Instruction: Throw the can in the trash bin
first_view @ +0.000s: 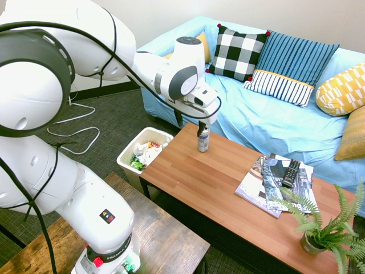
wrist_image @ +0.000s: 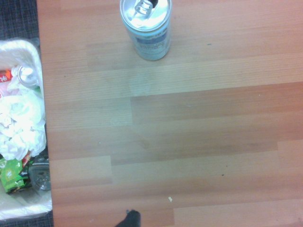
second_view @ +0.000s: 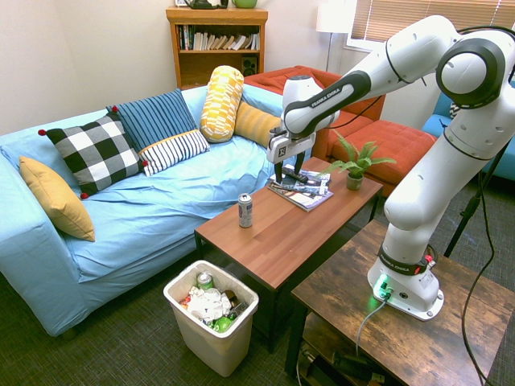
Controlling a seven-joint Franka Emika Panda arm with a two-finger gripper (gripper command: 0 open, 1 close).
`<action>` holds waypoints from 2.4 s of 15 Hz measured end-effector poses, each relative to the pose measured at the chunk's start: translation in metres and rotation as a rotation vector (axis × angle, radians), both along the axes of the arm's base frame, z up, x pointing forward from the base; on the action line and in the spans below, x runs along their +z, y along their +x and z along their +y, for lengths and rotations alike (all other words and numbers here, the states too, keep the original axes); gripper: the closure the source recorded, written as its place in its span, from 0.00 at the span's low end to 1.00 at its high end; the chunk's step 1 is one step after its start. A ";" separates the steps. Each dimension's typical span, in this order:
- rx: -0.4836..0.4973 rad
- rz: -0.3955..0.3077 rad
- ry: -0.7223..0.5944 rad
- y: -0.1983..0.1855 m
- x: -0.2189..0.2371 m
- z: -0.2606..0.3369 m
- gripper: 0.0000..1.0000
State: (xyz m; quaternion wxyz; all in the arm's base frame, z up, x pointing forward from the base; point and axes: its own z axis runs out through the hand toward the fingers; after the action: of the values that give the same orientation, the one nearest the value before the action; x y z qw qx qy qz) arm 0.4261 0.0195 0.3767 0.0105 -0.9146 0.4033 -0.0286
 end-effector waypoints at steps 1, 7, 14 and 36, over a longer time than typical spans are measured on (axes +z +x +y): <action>0.000 0.002 0.000 0.001 0.000 0.000 0.00; 0.006 -0.054 -0.024 0.043 -0.033 0.032 0.00; -0.080 -0.092 -0.111 0.131 -0.107 0.062 0.00; -0.145 -0.003 -0.085 0.185 -0.201 0.052 1.00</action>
State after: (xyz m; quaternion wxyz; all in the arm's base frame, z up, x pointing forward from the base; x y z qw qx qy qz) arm 0.6107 0.0711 0.1760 -0.0298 -0.8826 0.4668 -0.0474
